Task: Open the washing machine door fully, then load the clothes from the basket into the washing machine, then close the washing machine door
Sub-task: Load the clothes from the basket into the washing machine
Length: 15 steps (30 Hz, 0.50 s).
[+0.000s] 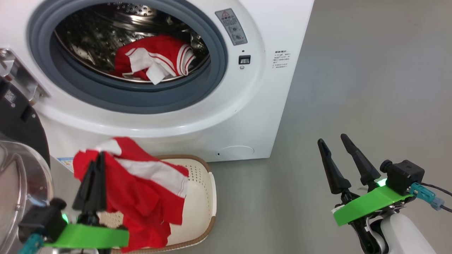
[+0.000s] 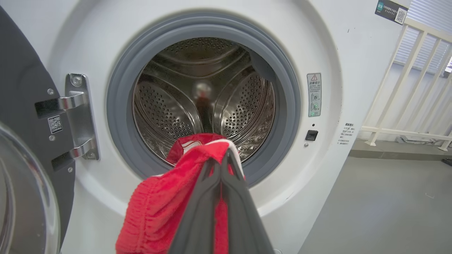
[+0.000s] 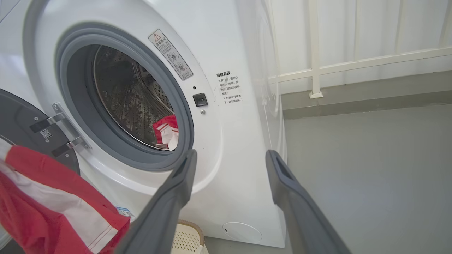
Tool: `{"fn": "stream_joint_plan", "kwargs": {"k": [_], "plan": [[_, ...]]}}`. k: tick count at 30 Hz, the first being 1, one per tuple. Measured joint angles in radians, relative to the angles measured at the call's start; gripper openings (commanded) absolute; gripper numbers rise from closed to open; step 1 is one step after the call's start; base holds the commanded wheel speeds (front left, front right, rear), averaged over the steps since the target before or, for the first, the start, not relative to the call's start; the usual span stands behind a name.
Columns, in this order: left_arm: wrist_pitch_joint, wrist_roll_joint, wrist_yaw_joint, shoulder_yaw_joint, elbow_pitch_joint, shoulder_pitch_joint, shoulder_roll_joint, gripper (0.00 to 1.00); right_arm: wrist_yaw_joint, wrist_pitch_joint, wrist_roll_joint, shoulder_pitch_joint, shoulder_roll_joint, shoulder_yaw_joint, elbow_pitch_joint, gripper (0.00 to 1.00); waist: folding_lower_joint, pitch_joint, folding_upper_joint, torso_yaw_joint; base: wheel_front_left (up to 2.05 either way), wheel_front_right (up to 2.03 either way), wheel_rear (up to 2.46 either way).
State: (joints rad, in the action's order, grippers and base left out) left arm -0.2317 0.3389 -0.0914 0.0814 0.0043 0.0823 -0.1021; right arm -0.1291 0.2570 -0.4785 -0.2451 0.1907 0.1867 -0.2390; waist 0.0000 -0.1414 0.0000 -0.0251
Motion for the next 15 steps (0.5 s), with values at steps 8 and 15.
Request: {"fn": "stream_joint_plan", "kwargs": {"k": [8,15], "plan": [[-0.009,0.0,0.0,-0.003,0.008,0.151,-0.013,0.0,0.0,0.0,0.0,-0.003,-0.003,-0.004,0.011,1.0,0.0,-0.049,0.0,-0.003,0.0,0.0,0.0],[-0.016,-0.003,-0.001,-0.017,0.049,0.314,-0.03,0.0,0.0,0.0,0.002,-0.031,-0.008,-0.01,0.023,1.0,0.0,-0.109,0.0,-0.015,0.0,0.0,0.0]]}}
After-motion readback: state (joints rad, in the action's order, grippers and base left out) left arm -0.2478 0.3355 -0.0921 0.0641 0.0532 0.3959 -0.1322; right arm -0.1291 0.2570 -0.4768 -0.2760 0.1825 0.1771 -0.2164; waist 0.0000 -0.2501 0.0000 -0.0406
